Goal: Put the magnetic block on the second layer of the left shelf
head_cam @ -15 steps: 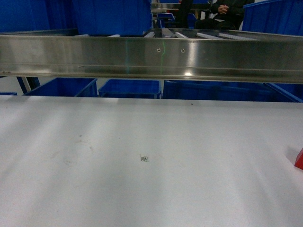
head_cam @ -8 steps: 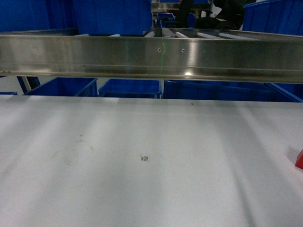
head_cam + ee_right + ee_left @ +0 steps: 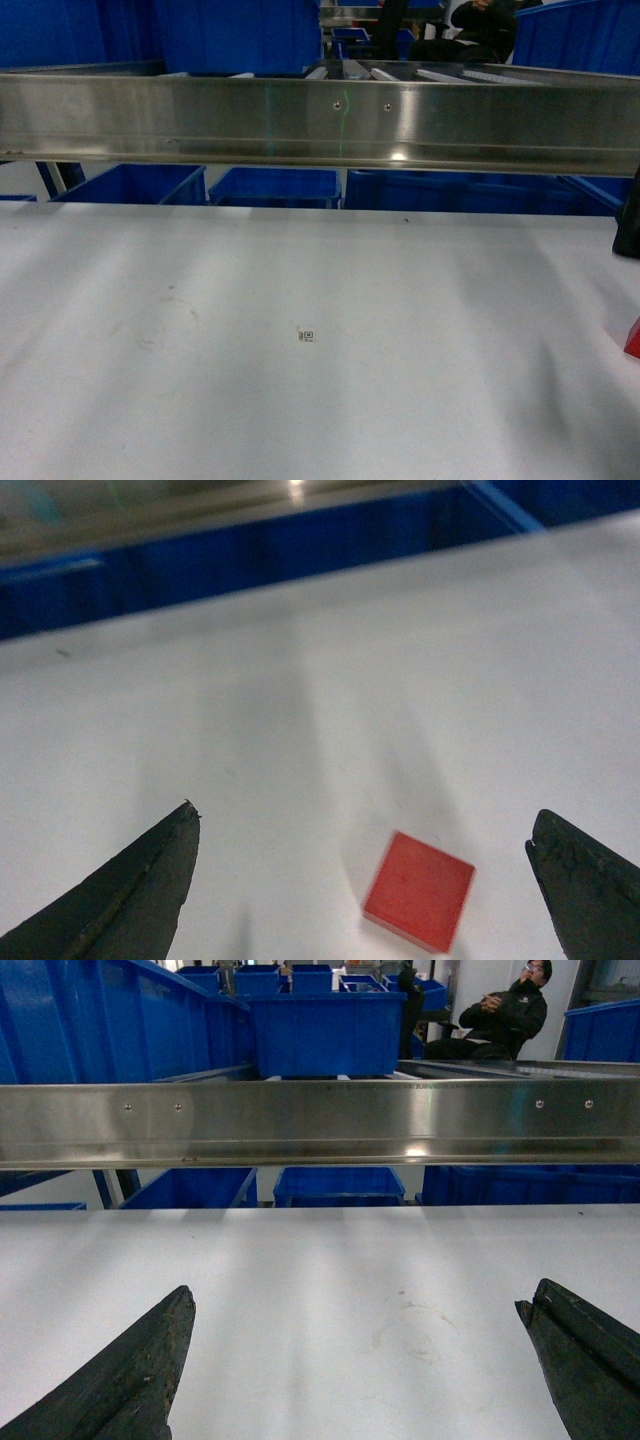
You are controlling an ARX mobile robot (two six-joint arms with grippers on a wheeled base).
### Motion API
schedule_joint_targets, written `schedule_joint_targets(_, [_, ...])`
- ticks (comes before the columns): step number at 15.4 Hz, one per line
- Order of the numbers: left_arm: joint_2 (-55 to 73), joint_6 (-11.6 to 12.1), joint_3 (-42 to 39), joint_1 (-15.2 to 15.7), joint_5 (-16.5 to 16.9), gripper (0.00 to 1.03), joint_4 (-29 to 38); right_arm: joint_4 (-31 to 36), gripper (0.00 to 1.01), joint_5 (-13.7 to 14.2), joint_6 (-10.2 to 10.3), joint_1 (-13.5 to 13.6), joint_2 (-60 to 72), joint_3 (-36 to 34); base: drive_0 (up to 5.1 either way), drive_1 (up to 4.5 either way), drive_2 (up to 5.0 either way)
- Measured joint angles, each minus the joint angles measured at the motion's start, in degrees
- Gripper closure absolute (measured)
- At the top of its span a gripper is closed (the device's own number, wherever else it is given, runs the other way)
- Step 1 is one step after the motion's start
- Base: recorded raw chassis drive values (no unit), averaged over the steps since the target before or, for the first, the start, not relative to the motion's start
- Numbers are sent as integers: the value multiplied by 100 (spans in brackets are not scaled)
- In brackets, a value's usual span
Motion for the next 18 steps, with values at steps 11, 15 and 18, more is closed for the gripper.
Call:
schedule_joint_targets(11, [-2, 0, 0, 0, 2, 5, 0, -109, 3, 610, 472, -291, 1862, 774, 0, 0, 0])
schedule_joint_targets(15, [0, 0, 0, 0, 0, 5, 2, -125, 3, 654, 704, -284, 2179, 892, 0, 0, 0])
schedule_joint_targets(18, [-2, 0, 0, 0, 0, 5, 0, -107, 4, 684, 769, -284, 2205, 890, 0, 0, 0])
